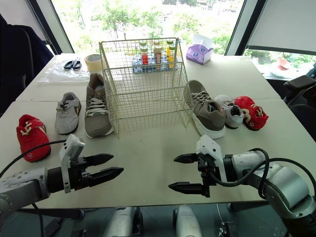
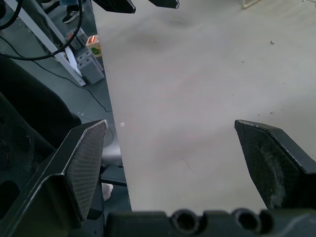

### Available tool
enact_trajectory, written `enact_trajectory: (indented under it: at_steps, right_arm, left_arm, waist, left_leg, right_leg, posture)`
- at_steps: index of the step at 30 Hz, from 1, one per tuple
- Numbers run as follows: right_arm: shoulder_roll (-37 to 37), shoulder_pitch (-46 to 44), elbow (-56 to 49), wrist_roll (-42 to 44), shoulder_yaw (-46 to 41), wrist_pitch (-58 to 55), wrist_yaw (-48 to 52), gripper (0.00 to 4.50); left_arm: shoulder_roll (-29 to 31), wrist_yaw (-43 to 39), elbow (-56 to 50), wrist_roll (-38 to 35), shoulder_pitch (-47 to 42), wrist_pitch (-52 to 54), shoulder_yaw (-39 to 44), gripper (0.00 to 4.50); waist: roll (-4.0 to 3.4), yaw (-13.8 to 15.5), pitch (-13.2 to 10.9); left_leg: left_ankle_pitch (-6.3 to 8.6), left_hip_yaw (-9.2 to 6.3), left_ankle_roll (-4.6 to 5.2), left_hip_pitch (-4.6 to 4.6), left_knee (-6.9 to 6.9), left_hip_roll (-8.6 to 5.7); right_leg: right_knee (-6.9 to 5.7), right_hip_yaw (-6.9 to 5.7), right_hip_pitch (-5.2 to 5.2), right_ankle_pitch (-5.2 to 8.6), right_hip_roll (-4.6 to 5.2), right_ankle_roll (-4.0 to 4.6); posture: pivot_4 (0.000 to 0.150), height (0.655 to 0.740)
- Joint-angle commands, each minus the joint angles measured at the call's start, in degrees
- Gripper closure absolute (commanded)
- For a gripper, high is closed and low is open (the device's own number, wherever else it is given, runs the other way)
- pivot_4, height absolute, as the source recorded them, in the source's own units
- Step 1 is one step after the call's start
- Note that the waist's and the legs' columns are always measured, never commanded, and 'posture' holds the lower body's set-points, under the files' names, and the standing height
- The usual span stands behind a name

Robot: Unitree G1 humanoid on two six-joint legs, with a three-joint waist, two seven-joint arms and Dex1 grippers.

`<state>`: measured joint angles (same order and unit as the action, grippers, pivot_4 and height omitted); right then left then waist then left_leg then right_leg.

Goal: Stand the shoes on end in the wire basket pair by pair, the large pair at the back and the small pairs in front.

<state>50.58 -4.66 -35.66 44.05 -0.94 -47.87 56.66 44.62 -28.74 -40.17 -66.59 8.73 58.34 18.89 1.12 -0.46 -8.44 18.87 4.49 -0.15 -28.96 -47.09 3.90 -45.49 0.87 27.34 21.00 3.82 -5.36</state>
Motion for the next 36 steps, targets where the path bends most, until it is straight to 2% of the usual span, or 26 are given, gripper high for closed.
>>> enact_trajectory:
  at_steps: [1, 16, 18, 22, 26, 28, 31, 33, 36]
  right_arm:
    - [0.35, 0.50, -0.70, 0.31, -0.72, 1.14, 0.35, 0.00]
    - [0.58, 1.34, 0.29, -2.47, 0.43, 2.88, 0.02, 0.00]
    - [0.86, 1.14, 0.90, -4.15, 1.32, 4.02, 0.50, 0.00]
    - [0.97, 0.76, 1.14, -1.40, -0.36, 4.35, 3.53, 0.00]
    - [4.97, 0.77, -0.48, -1.65, -1.12, 2.71, 4.91, 0.00]
    - [11.36, -2.50, -0.91, -0.56, -2.72, 1.39, 9.53, 0.00]
    - [17.60, -18.17, 4.55, 0.40, -2.69, -0.14, 14.42, 0.00]
    - [17.93, -29.18, 10.09, -2.22, 0.91, 0.41, 16.89, 0.00]
    - [13.96, -46.80, 21.91, -13.99, 11.49, 6.57, 20.96, 0.00]
  left_arm:
    - [0.32, -0.44, -0.49, 0.86, -0.19, -1.89, -0.18, 0.07]
    - [0.00, 1.25, -1.02, 0.48, -1.07, -2.54, -1.51, 0.07]
    - [0.00, 2.06, -0.71, 0.02, -2.13, -2.52, -1.43, 0.07]
    - [-0.68, 1.87, -0.36, -3.49, -1.87, -2.97, 0.16, 0.07]
    - [0.59, 0.97, -0.55, -0.92, -0.88, -3.32, -1.13, 0.07]
    - [4.89, -5.92, -1.21, 2.40, -1.13, -4.52, -2.49, 0.07]
    - [12.38, -15.87, 1.75, 7.39, -4.89, -7.58, -3.03, 0.07]
    - [14.62, -18.31, 4.76, 8.16, -9.18, -8.33, -2.72, 0.07]
    - [16.56, -19.84, 8.39, 6.83, -17.13, -7.64, -1.71, 0.07]
  waist:
    - [0.00, 0.01, 0.00]
    - [-0.04, -0.03, -0.03]
    - [-0.04, 0.00, -0.03]
    - [-0.09, -0.02, -0.06]
    - [-0.19, -0.03, -0.13]
    - [-0.29, -0.04, -0.27]
    - [-0.67, -0.21, -0.54]
    - [-0.76, -0.28, -0.60]
    - [-0.65, -0.48, -0.74]
  left_leg:
    - [0.00, 0.00, 0.00, 0.00, 0.00, 0.00]
    - [0.03, 0.01, 0.04, -0.02, 0.03, -0.02]
    - [0.03, 0.02, 0.05, -0.02, 0.04, -0.03]
    - [0.05, 0.04, 0.08, -0.04, 0.04, -0.06]
    - [0.07, 0.05, 0.11, -0.08, 0.04, -0.08]
    - [0.07, 0.05, 0.11, -0.08, 0.03, -0.08]
    - [0.07, 0.09, 0.10, -0.08, 0.02, -0.09]
    - [0.07, 0.14, 0.09, -0.05, 0.05, -0.06]
    - [0.07, 0.20, 0.09, -0.07, 0.27, -0.05]
  right_leg:
    - [0.00, 0.00, 0.00, 0.00, 0.01, 0.00]
    - [0.13, -0.01, -0.02, -0.01, 0.14, 0.02]
    - [0.14, -0.01, -0.02, -0.01, 0.16, 0.02]
    - [0.15, -0.02, -0.02, -0.01, 0.21, 0.02]
    - [0.18, -0.02, -0.01, -0.01, 0.21, 0.02]
    - [0.19, -0.03, -0.01, -0.01, 0.21, 0.02]
    - [0.25, -0.04, 0.07, -0.11, 0.21, 0.19]
    - [0.29, -0.10, 0.14, -0.17, 0.25, 0.30]
    - [0.47, -0.09, 0.22, -0.17, 0.26, 0.30]
  posture:
    - [0.150, 0.6609]
    - [0.150, 0.6609]
    - [0.150, 0.6609]
    - [0.150, 0.6609]
    - [0.150, 0.6609]
    - [0.150, 0.6609]
    - [0.150, 0.6609]
    - [0.150, 0.6609]
    - [0.150, 0.6609]
